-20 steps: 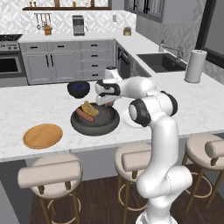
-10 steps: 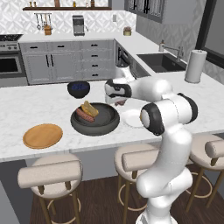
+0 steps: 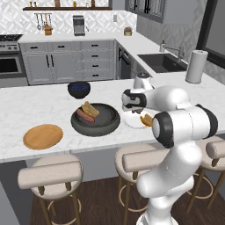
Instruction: Place one bun and one sausage from the bowl on each plate.
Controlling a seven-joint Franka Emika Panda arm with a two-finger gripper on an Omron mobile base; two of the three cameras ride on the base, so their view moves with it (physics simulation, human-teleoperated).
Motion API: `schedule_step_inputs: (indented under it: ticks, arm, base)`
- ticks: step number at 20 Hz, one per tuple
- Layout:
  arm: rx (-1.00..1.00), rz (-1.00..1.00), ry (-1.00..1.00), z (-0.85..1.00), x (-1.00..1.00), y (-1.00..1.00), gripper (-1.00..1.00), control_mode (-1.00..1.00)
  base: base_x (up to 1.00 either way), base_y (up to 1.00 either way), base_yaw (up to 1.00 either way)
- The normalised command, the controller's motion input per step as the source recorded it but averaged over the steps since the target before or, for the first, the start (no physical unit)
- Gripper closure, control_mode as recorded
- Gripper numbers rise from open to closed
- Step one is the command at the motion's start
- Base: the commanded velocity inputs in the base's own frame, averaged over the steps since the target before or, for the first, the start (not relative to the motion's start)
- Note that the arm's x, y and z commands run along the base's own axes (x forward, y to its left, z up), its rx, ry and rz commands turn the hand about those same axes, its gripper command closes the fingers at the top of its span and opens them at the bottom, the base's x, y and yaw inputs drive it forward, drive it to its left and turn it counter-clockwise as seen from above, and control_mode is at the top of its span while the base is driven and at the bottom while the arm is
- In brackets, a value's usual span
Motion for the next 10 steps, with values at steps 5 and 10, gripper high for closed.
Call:
schedule_step_inputs:
  ticks: [5, 10]
  arm:
    - [0.00, 0.00, 0.01, -0.18, 0.01, -0.09, 1.00, -1.00]
    - [0.06, 0.00, 0.01, -0.31, 0.00, -0.31, 1.00, -1.00]
  base:
    - [0.00, 0.00, 0.00]
    - [0.00, 0.00, 0.00]
